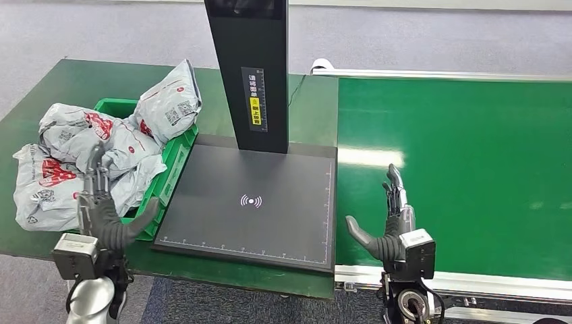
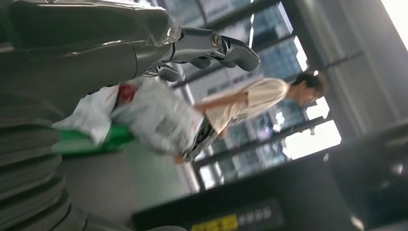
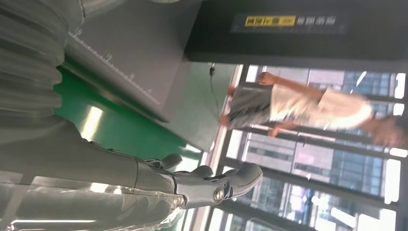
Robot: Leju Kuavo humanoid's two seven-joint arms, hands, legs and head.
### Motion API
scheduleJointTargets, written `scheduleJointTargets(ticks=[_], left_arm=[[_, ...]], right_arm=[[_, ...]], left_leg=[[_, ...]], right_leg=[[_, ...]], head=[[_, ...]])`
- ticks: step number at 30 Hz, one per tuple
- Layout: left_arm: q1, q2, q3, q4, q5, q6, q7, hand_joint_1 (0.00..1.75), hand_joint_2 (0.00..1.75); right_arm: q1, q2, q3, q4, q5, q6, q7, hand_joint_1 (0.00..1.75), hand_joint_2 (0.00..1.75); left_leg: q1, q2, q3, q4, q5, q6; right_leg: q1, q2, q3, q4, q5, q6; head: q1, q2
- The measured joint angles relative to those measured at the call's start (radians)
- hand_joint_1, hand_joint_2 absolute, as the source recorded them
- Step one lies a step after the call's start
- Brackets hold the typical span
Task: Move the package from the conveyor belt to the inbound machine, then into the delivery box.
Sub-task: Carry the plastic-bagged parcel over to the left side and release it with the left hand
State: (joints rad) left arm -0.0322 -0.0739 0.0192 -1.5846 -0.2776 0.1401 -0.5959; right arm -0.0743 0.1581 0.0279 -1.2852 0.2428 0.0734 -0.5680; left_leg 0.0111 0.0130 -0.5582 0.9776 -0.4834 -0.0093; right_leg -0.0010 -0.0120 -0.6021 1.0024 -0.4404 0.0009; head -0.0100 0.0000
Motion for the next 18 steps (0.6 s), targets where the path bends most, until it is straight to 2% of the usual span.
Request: scheduleJointTargets(ticks=[9,18], left_arm=[[0.01,-0.064,-0.052,0.151,0.0,-0.089,0.02,0.0,1.75],[0.007,-0.08,-0.085,0.234,-0.004,-0.114,0.037,0.0,1.75]], right_arm=[[-0.045,0.001,0.066,0.022,-0.023,0.022,-0.012,0.0,1.75],[-0.057,-0.006,0.117,0.046,-0.021,0.034,-0.012,0.0,1.75]], left_leg=[[0.0,0.0,0.0,0.0,0.0,0.0],[0.0,0.0,0.0,0.0,0.0,0.0]], right_leg=[[0.0,0.0,0.0,0.0,0.0,0.0],[0.0,0.0,0.0,0.0,0.0,0.0]], head=[[0.0,0.0],[0.0,0.0]])
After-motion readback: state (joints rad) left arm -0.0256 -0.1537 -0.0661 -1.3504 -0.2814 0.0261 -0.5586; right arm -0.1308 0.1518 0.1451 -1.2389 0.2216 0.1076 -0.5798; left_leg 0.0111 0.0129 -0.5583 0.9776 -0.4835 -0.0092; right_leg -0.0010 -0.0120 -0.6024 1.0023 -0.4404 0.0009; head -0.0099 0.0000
